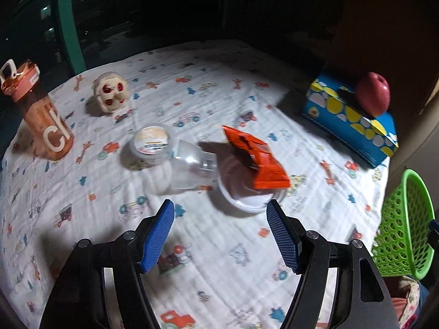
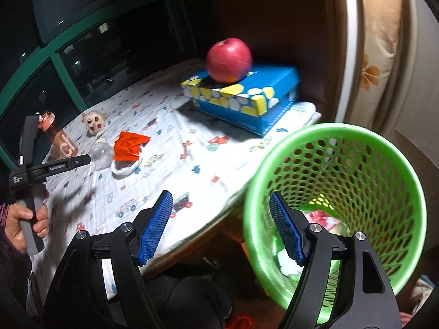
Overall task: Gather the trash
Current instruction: 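Grasp the clear plastic cup with the left gripper while the right gripper returns to the bed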
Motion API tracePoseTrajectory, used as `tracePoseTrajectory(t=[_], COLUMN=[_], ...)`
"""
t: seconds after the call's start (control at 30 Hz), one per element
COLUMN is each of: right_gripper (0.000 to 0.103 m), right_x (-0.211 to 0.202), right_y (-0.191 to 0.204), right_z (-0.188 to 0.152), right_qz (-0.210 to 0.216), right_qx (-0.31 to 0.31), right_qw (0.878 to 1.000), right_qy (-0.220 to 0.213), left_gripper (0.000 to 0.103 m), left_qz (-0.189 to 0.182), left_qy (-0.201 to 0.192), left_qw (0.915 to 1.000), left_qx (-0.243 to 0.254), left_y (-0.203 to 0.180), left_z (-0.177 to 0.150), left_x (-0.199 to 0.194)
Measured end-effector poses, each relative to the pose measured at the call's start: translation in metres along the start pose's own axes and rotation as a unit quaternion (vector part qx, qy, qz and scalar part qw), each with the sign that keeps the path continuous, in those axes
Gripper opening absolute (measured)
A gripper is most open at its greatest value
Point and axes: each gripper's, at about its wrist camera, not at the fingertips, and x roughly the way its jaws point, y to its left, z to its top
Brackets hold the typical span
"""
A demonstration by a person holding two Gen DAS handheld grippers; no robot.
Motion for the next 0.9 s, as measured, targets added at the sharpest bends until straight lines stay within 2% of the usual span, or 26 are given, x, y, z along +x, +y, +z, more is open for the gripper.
tracePoseTrajectory(t=[0.17,0.7,0.83,0.9], right_gripper=[0.073,0.073,0.073,0.073], right_x=[0.017,0.069,0.078,0.082], right_y=[0.025,0.082,0.089,0.092], right_z=[0.008,0.030,0.033,0.035], right_qz=[0.012,0.042,0.045,0.048], right_qx=[-0.019,-0.059,-0.065,-0.067], right_qw=[1.000,0.997,0.996,0.996], right_qy=[0.010,0.036,0.042,0.044], left_gripper=[0.067,0.067,0.063,0.055], left_qz=[0.008,-0.013,-0.020,-0.026], left_qy=[0.011,0.018,0.025,0.027], left_qw=[0.9999,0.9995,0.9994,0.9992], left_qx=[-0.008,0.021,0.014,0.011], left_y=[0.028,0.023,0.024,0.024], left_z=[0.006,0.027,0.029,0.029], left_x=[0.021,0.069,0.079,0.083])
